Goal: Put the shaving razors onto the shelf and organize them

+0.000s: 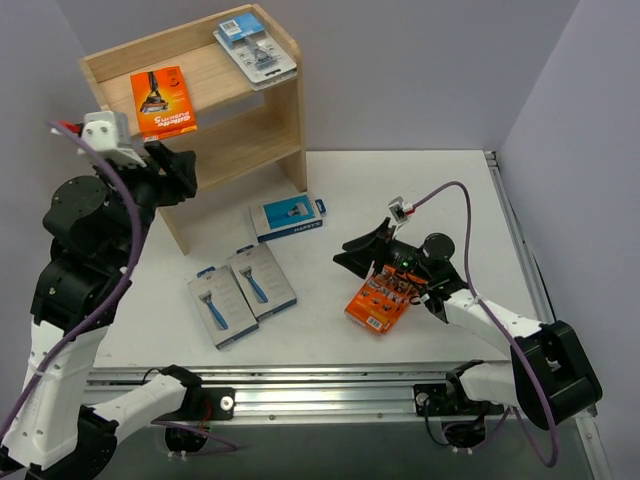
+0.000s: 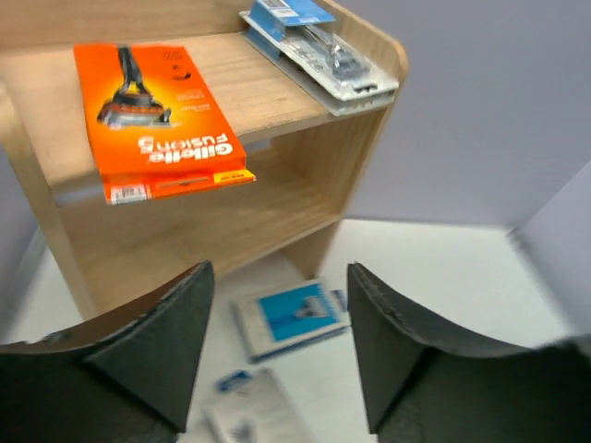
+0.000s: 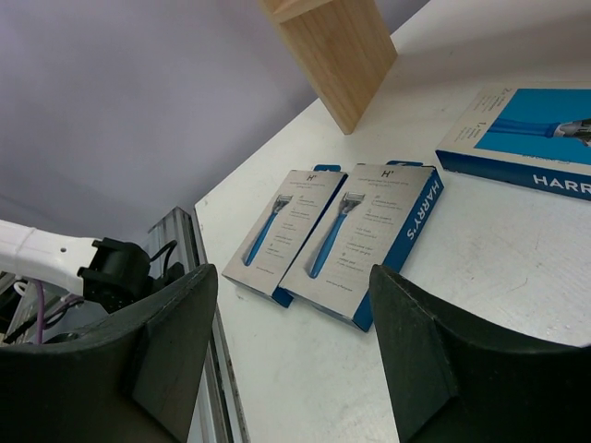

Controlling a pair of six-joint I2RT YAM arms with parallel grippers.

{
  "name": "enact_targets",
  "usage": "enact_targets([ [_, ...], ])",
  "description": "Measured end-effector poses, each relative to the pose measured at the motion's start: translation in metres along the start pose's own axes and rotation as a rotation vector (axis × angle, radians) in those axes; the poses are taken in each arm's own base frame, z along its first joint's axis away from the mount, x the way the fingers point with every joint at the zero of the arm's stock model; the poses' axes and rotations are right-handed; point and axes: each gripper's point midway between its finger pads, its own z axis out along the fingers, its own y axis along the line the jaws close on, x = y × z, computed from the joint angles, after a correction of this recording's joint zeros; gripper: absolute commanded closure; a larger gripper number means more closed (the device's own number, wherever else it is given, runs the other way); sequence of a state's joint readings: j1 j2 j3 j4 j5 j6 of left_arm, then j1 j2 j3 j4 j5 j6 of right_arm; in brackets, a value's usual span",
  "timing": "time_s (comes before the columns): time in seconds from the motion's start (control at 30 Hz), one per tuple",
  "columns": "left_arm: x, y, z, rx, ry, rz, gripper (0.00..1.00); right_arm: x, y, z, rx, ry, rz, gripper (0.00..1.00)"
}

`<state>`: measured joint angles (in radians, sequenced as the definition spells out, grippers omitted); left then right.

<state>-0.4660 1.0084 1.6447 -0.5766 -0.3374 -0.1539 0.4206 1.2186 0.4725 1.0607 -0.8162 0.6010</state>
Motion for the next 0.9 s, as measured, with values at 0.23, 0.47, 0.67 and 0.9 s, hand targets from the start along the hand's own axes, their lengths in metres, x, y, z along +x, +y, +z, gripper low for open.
enact_targets([
  [0.23, -0.001, 0.026, -0.042, -0.152, -0.072, -0.539, 0.57, 0.001, -0.006, 0.0, 0.011, -0.003, 0.011, 0.41],
  [0.47, 0.007, 0.058, -0.082, -0.239, -0.2, -0.827, 0.6, 0.001, -0.01, -0.002, 0.024, -0.006, 0.034, 0.42],
  [0.67, 0.027, 0.052, -0.063, -0.232, -0.209, -0.912, 0.64, 0.003, -0.011, -0.001, 0.027, -0.001, 0.053, 0.43],
  [0.9, 0.042, 0.049, -0.025, -0.208, -0.198, -0.968, 0.66, 0.014, -0.018, 0.0, 0.041, 0.032, 0.117, 0.44],
])
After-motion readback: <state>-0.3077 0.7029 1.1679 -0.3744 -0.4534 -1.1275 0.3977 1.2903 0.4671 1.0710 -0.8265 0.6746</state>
